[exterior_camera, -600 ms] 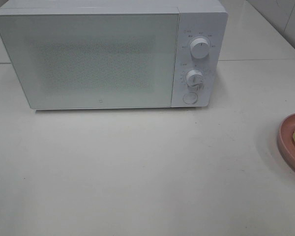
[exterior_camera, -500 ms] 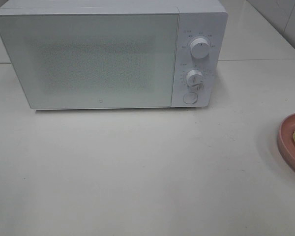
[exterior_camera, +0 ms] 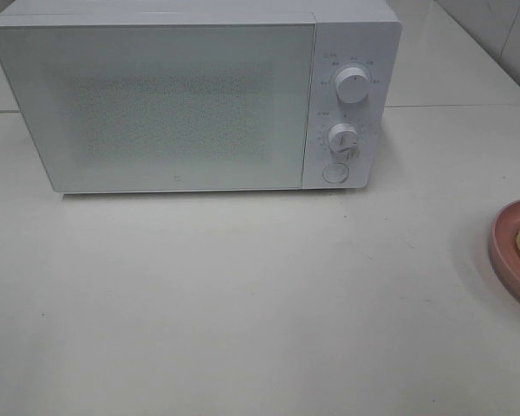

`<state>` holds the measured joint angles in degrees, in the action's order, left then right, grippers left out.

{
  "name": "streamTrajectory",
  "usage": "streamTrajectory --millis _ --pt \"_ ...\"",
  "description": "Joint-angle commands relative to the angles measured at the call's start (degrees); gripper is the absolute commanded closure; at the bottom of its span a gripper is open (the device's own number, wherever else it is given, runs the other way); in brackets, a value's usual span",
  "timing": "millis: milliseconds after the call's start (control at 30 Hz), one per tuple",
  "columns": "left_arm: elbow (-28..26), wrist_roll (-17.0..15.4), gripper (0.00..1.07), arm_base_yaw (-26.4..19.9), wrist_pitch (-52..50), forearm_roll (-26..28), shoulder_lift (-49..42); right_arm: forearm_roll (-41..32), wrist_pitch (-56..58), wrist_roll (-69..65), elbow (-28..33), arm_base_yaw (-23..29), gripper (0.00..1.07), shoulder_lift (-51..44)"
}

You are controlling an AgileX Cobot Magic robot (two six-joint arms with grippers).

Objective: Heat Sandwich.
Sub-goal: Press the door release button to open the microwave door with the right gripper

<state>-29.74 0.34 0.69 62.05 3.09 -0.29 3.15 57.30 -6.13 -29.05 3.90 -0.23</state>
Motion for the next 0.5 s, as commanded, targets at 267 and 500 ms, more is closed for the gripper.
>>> streamTrajectory --millis 267,500 --pt "0.17 0.06 0.07 -0.06 -0.74 0.17 -0.92 -0.11 -6.47 0.40 -2.52 -0.23 0.31 5.79" --pt "0.17 0.06 0.07 -0.06 -0.74 0.17 -0.92 0.00 -13.06 0.46 -2.52 -0.23 0.31 13.06"
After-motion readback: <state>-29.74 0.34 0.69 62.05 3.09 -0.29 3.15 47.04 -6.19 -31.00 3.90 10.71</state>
